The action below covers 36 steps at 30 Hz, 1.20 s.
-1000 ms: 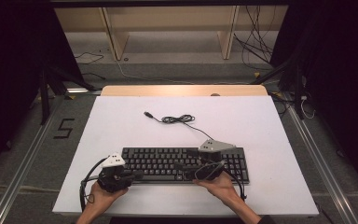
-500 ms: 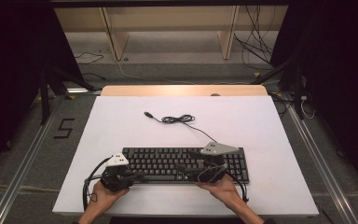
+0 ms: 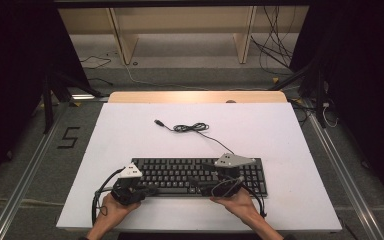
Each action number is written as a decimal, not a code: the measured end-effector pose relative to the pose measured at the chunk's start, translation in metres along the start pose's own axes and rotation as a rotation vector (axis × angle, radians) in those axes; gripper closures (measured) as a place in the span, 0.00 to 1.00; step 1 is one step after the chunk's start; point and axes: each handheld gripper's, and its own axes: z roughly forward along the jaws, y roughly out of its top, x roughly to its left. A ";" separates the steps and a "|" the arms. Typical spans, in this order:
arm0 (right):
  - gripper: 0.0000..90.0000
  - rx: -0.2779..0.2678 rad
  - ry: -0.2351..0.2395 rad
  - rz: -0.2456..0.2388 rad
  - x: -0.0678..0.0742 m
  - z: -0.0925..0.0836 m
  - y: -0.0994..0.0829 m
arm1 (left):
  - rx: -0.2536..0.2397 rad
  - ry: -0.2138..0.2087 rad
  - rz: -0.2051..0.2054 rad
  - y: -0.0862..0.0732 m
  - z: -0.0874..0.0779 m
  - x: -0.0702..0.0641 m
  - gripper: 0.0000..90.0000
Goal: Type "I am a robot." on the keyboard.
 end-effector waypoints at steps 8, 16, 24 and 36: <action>0.33 0.004 0.003 0.000 0.001 0.000 0.000 | 0.014 0.005 -0.005 -0.001 0.004 0.000 0.99; 0.34 0.004 0.006 0.003 0.001 0.000 0.000 | 0.011 0.029 -0.010 -0.001 0.003 0.001 0.99; 0.33 0.000 0.002 0.005 0.000 0.000 0.001 | -0.025 0.023 0.010 0.003 -0.004 -0.003 0.97; 0.33 0.000 0.005 0.003 0.000 0.000 0.001 | -0.154 0.037 -0.100 0.005 -0.028 0.016 0.79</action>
